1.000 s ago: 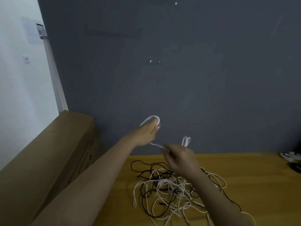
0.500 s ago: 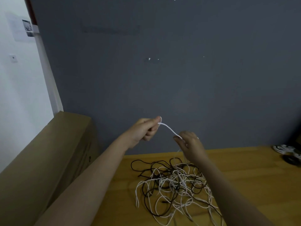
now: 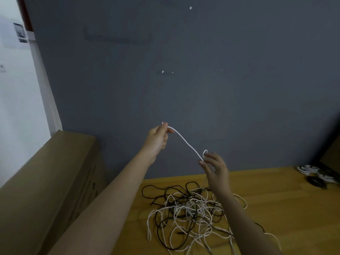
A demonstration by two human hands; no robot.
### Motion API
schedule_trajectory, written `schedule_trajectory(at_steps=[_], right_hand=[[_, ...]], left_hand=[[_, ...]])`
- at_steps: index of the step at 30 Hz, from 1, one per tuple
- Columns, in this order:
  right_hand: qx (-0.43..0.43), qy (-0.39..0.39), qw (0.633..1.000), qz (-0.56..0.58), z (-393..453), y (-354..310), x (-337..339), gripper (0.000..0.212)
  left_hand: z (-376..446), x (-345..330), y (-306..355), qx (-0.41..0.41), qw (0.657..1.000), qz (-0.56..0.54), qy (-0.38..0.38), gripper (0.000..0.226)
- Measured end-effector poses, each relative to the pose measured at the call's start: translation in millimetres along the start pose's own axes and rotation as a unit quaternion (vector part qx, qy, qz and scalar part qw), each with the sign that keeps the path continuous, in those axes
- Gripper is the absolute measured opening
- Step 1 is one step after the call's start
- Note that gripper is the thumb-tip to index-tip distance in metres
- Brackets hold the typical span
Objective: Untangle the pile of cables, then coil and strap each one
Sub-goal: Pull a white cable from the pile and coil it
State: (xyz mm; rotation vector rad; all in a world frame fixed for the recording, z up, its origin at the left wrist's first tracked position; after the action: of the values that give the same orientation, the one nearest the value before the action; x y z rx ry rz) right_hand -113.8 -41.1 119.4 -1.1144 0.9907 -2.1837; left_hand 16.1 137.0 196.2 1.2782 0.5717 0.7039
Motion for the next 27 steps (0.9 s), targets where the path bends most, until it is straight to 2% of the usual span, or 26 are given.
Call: schedule_trajectory(at_steps=[2, 3, 5, 6, 8, 10, 12, 15, 17, 18, 20, 22, 25, 27], right_hand=[[-0.006, -0.039, 0.995, -0.096, 1, -1, -3, 0.01], [-0.02, -0.08, 0.991, -0.109, 2, 1, -7, 0.013], [-0.053, -0.139, 0.987, -0.051, 1, -3, -15, 0.015], [-0.053, -0.14, 0.988, -0.043, 1, -7, -16, 0.017], [-0.02, -0.137, 0.981, -0.135, 3, -16, -19, 0.02], [0.019, -0.158, 0.947, -0.278, 0, -26, -27, 0.022], [0.064, -0.195, 0.915, -0.348, -7, -37, -39, 0.024], [0.177, -0.199, 0.908, -0.324, -19, -64, -50, 0.018], [0.198, -0.171, 0.921, -0.29, -25, -73, -48, 0.016], [0.192, -0.158, 0.93, -0.27, -25, -73, -45, 0.016], [0.158, -0.137, 0.953, -0.221, -24, -68, -40, 0.016], [0.13, -0.132, 0.96, -0.208, -22, -63, -39, 0.017], [0.114, -0.134, 0.96, -0.216, -18, -53, -39, 0.019], [0.099, -0.152, 0.965, -0.192, -15, -47, -39, 0.017]], left_hand=[[0, -4, -1, -0.001, 1.0, -0.001, -0.004, 0.04], [0, -7, -2, -0.003, 1.0, -0.003, -0.011, 0.04], [-1, -14, -2, -0.009, 0.999, -0.022, -0.029, 0.04], [-2, -16, -2, -0.014, 0.998, -0.047, -0.039, 0.039], [-3, -22, 0, -0.024, 0.989, -0.129, -0.067, 0.035], [-4, -28, 3, -0.031, 0.978, -0.19, -0.081, 0.028], [-4, -32, 4, -0.03, 0.982, -0.177, -0.059, 0.018], [-3, -35, 0, -0.041, 0.997, -0.064, -0.019, 0.014], [-5, -35, -6, -0.04, 0.996, 0.071, -0.042, 0.013], [-7, -37, -10, -0.034, 0.982, 0.168, -0.075, 0.009], [-12, -42, -21, -0.012, 0.922, 0.355, -0.153, 0.004], [-17, -44, -27, 0.0, 0.864, 0.469, -0.183, 0.005], [-17, -46, -29, -0.002, 0.817, 0.543, -0.192, 0.01], [-17, -45, -37, 0.028, 0.819, 0.53, -0.219, 0.021]])
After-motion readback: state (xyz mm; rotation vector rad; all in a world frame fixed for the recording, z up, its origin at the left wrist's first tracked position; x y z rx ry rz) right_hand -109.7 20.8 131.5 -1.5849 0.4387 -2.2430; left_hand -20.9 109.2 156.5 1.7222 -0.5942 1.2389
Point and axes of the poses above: each hand's wrist, its own z-axis towards the middle knuckle, its own x-axis out of the back of the hand, y = z × x, the point moved 6 cm from there along z, towards the middle knuckle, and after that the axes turned 14 degrees about -y, right-handed, at the moved point
